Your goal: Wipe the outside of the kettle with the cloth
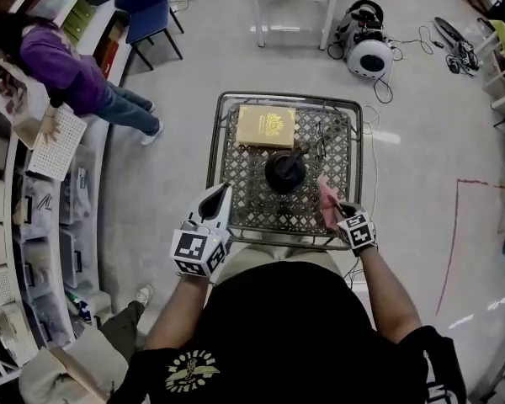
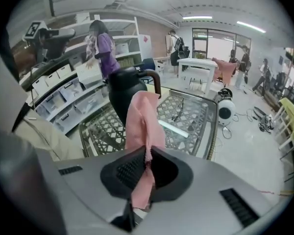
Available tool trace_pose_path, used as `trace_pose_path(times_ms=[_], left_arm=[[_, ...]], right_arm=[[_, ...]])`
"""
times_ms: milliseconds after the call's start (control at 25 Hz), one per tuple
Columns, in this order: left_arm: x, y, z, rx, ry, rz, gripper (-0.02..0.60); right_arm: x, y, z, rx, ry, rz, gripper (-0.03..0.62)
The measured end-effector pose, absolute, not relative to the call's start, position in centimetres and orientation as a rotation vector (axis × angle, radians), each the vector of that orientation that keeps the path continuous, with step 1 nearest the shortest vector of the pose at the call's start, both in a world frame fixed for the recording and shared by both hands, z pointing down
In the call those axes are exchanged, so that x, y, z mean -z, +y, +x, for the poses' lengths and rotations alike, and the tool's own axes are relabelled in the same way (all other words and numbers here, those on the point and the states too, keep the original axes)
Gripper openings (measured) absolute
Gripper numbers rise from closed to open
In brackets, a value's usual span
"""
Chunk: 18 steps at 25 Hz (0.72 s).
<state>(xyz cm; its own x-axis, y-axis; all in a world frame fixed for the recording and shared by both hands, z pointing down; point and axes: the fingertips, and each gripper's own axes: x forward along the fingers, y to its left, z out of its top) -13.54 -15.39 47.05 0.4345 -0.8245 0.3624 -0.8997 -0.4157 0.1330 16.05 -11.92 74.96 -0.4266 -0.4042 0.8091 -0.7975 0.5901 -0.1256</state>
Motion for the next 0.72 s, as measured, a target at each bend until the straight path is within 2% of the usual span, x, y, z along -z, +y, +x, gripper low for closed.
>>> trace_pose_path(times_ms=[280,480,720], left_arm=[[-46.2,-16.2,-16.1,-0.317,-1.409,2.447,0.009],[-46.6,-15.6,-19.0,-0.337,-1.380,2.468,0.009],[-47.2,-14.6,-23.8,-0.369,-1.412,2.425,0.009]], right_arm=[[-71.1,-11.2,6.0,-0.668,-2.219,0.872,0.025],[-71.5,-11.7,-2.3,-0.704,-2.244,0.788,0.025],[-73.3,-14.2,-7.3,-0.845,-2.167,0.919,0.025]])
